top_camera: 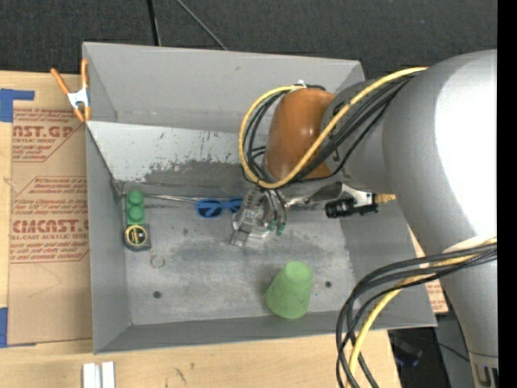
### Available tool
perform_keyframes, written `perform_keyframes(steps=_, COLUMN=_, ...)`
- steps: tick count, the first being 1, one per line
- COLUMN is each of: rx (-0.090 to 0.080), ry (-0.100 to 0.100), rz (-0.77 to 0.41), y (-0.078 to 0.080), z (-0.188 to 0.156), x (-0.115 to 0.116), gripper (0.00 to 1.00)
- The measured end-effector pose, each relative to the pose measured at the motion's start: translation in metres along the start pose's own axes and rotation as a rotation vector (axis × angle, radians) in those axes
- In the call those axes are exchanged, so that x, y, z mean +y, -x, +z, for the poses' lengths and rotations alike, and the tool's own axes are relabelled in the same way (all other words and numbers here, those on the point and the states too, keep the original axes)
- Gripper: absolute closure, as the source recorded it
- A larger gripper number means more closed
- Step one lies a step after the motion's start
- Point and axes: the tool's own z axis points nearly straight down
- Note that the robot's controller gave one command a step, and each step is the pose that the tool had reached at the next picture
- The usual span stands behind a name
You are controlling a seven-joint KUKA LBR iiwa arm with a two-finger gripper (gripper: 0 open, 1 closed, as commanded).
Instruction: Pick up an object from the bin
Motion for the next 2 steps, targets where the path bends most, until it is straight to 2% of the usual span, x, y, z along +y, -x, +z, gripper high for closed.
perform_keyframes(steps=1, rx=-0.002, ry=0.000, rz=-0.001, y=0.003, z=-0.084, x=0.002, gripper=1.00)
perform_keyframes(steps=2, rx=0.003, ry=-0.002, rz=-0.002, y=0.003, z=-0.107, x=0.002, gripper=1.00)
